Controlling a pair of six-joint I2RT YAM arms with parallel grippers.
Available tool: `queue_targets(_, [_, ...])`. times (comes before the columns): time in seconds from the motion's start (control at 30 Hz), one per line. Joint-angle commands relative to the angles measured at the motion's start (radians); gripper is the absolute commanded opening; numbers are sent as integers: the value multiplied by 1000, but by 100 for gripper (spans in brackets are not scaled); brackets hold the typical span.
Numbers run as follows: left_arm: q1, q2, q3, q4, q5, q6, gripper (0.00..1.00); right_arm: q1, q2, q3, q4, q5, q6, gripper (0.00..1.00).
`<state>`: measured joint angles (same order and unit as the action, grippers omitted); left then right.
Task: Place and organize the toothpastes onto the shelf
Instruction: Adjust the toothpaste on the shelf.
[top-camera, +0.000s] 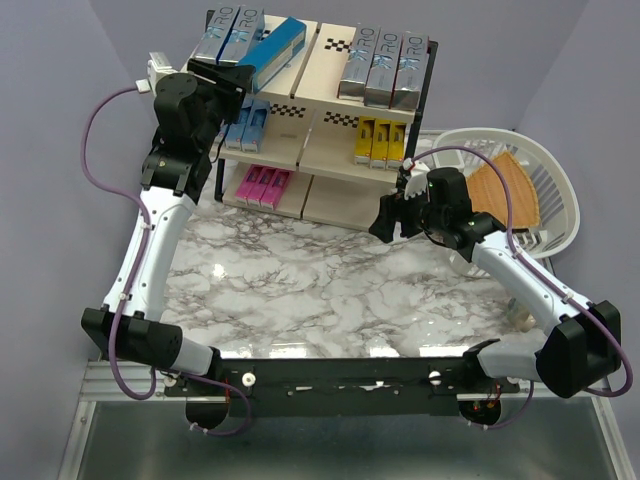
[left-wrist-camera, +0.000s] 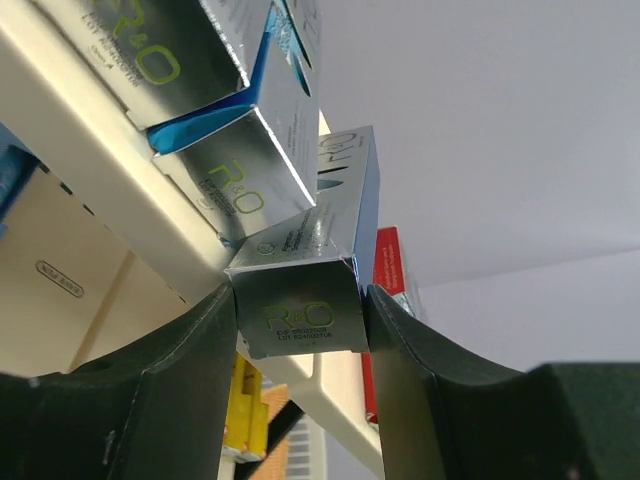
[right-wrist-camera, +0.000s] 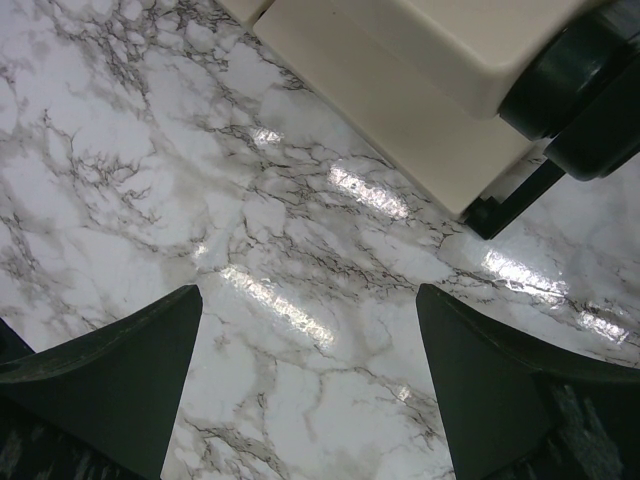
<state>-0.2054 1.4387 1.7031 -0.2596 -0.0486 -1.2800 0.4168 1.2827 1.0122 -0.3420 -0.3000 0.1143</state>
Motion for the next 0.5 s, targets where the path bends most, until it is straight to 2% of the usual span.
queue_targets(0.0, [-20, -50, 32, 63, -85, 264, 46, -1, -16, -3, 9, 13, -10, 97])
queue_targets(0.2, [-86, -47, 52, 152, -131, 566, 41, -1, -19, -4, 6, 12, -8, 97])
queue_targets(0.23, [-118, -47, 49, 178, -160, 673, 39, -1, -20, -4, 8, 12, -7, 96])
queue_targets(0.33, [-187, -37, 53, 216, -221, 824, 38, -1, -23, -4, 6, 15, -7, 97])
queue_targets(0.47, [-271, -15, 56, 255, -325, 1120, 38, -3, -25, -9, 6, 21, -7, 97])
